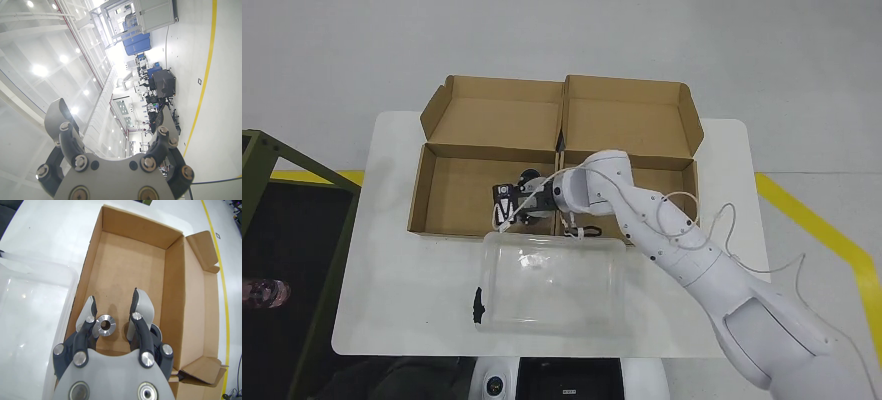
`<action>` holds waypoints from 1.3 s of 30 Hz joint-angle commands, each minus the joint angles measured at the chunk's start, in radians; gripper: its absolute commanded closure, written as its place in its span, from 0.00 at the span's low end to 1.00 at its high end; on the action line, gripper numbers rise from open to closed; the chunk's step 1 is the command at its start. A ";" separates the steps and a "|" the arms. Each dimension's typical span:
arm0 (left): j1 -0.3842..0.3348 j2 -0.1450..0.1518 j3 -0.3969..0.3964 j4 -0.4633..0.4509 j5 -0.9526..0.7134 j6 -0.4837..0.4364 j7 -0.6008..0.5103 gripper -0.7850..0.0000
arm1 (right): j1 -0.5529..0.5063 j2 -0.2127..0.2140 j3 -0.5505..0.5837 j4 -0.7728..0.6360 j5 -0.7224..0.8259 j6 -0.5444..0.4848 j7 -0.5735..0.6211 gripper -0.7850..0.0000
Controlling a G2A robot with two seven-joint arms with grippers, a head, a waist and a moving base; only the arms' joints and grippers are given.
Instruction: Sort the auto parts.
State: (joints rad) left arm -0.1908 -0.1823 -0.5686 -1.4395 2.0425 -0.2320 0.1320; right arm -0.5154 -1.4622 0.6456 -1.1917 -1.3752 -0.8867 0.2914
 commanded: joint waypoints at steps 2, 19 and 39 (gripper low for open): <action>0.000 0.000 0.000 0.000 0.000 0.000 0.000 0.00 | -0.022 0.012 0.039 -0.047 0.015 0.005 0.001 0.56; 0.000 0.000 0.000 0.000 0.000 0.000 0.000 0.00 | -0.314 0.108 0.278 -0.391 0.123 -0.020 0.076 0.53; 0.000 0.000 0.000 0.000 0.000 0.000 0.000 0.00 | -0.780 0.210 0.635 -0.746 0.016 0.069 0.043 0.32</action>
State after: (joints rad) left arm -0.1908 -0.1822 -0.5686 -1.4395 2.0425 -0.2320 0.1320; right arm -1.2698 -1.2559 1.2608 -1.9273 -1.3503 -0.8288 0.3459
